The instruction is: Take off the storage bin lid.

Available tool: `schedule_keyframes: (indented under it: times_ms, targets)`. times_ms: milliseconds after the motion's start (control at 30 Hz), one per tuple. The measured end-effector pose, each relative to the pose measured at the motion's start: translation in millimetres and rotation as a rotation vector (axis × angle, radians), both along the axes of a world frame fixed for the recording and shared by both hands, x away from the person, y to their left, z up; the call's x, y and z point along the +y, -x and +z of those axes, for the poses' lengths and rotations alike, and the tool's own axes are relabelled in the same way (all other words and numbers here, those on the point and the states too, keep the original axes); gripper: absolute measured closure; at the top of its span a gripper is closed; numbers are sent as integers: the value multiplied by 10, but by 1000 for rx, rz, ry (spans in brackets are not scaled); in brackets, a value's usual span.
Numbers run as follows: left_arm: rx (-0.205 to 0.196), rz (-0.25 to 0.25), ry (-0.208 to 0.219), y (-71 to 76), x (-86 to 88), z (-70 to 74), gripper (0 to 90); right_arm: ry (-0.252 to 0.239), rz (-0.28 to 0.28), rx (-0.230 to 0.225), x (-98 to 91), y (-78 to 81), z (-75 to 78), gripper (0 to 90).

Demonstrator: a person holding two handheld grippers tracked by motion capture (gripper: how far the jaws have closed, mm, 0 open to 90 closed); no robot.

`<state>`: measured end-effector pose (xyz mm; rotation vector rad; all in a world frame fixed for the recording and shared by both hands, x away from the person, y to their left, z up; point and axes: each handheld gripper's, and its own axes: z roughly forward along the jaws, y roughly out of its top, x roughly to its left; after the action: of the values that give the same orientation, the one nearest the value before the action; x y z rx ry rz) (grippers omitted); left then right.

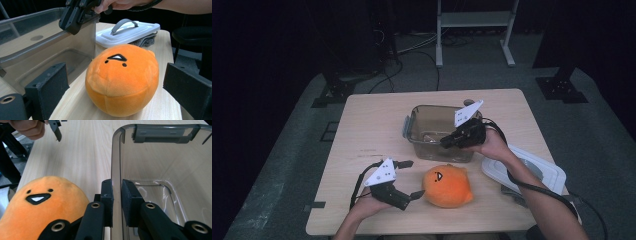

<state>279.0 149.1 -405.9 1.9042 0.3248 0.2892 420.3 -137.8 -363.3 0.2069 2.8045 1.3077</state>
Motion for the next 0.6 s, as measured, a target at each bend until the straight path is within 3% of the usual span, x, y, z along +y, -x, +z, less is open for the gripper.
schedule_keyframes:
  times_ms: [600]
  targets:
    - [0,-2,0,0,-9,-2,48,-2,32,17,-20,65,-4,794]
